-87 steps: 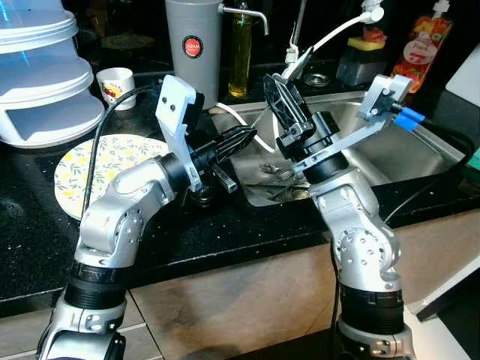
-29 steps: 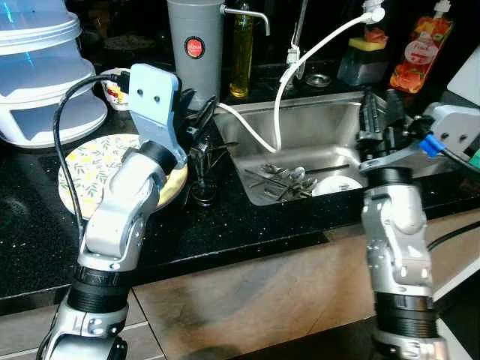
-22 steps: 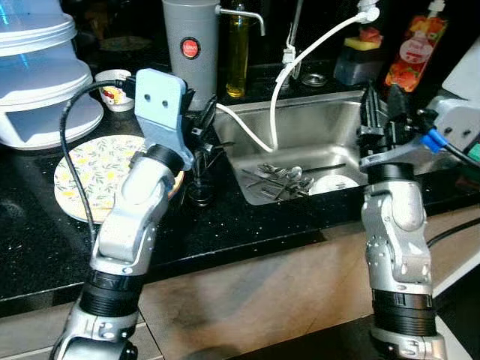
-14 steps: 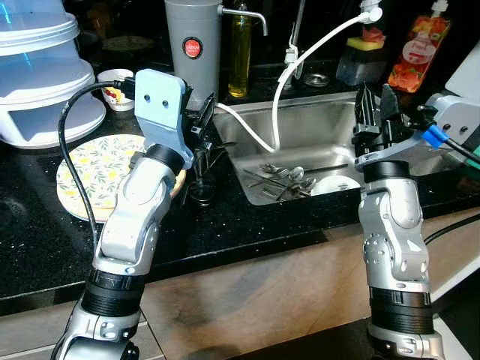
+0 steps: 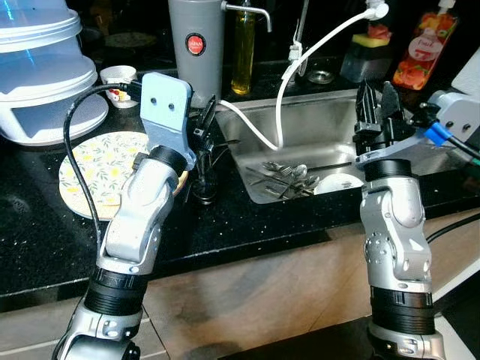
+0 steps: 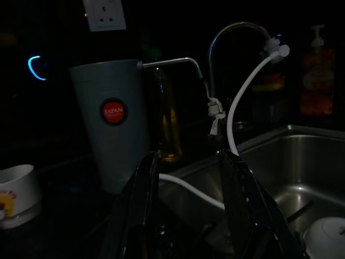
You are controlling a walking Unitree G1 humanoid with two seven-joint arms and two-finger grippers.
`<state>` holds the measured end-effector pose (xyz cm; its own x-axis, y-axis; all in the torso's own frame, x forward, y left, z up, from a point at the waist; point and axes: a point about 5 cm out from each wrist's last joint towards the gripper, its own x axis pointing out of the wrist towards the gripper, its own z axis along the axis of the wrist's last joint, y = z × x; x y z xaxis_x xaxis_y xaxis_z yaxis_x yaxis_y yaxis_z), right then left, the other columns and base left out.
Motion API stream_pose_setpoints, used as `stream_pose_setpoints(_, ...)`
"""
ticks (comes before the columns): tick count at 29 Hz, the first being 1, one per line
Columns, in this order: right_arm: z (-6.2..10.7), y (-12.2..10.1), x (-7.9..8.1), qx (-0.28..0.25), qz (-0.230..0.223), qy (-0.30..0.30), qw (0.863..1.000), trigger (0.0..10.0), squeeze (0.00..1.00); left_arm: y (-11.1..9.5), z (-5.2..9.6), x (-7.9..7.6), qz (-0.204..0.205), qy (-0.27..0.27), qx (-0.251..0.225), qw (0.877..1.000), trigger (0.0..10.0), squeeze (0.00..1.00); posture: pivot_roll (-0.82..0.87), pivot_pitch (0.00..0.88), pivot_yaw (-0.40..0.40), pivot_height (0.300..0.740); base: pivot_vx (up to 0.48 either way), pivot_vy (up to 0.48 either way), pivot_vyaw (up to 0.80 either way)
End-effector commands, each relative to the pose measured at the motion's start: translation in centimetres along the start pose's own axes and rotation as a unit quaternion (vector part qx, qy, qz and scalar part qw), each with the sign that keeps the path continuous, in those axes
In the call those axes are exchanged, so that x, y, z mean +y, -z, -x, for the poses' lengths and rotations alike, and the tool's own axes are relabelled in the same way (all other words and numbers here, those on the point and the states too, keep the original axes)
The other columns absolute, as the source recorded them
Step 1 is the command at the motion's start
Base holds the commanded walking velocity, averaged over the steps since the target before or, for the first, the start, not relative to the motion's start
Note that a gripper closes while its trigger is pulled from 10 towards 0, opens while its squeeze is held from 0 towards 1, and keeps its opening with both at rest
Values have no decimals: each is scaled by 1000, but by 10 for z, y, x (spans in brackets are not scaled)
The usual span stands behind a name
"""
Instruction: Kitchen organization
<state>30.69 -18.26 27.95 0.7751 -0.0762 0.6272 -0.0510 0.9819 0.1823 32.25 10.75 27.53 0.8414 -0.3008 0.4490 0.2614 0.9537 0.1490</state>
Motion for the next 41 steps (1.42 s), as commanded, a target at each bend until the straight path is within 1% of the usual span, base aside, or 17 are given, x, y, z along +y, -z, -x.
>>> stream_pose_setpoints(1,1,-3,-3,-4,2,4,1000,10000,0,3,0,-3,1,3,2,1000,10000,0,35,2,21,740,-428,0,0)
stream_pose_setpoints(15,2,-3,-2,2,0,4,1000,10000,0,11,1,-1,-7,-2,17,1000,10000,0,35,9,20,740,-407,0,0)
stream_pose_setpoints(20,2,-3,-2,2,0,3,1000,10000,0,15,2,0,-10,-7,30,999,10000,0,31,12,19,740,0,0,0)
stream_pose_setpoints(23,2,-3,-2,4,0,3,1000,10000,0,23,3,1,-13,-7,54,998,10000,0,31,12,19,740,0,0,0)
stream_pose_setpoints(24,2,-2,-2,5,0,3,1000,10000,0,29,6,2,-17,2,71,997,10000,0,31,12,19,740,0,0,0)
stream_pose_setpoints(28,3,-2,-2,6,0,3,1000,10000,0,32,8,2,-21,7,78,997,10000,0,31,12,19,740,0,0,0)
stream_pose_setpoints(31,5,2,-1,15,5,-5,1000,10000,0,50,19,9,-28,12,116,993,10000,0,35,20,20,740,0,0,0)
stream_pose_setpoints(32,5,2,-1,15,5,-5,1000,10000,0,50,19,9,-28,12,116,993,10000,0,35,20,20,740,0,0,0)
stream_pose_setpoints(34,10,11,1,36,14,-22,999,10000,0,61,26,12,-34,15,139,990,10000,0,35,20,20,740,0,0,0)
stream_pose_setpoints(36,20,28,-1,74,25,-37,996,10000,0,72,35,12,-36,22,161,986,10000,0,37,24,17,740,0,0,0)
stream_pose_setpoints(37,20,28,-1,74,25,-37,996,10000,0,72,35,12,-36,22,161,986,10000,0,37,24,17,740,0,0,0)
stream_pose_setpoints(38,27,39,-2,99,31,-44,994,10000,0,79,41,12,-38,31,175,983,10000,0,37,24,17,740,0,0,0)
stream_pose_setpoints(40,50,66,-9,165,43,-55,984,10000,0,93,58,10,-43,67,203,976,10000,0,38,27,14,740,0,0,0)
stream_pose_setpoints(41,50,66,-9,165,43,-55,984,10000,0,93,58,10,-43,67,203,976,10000,0,38,27,14,740,0,0,0)
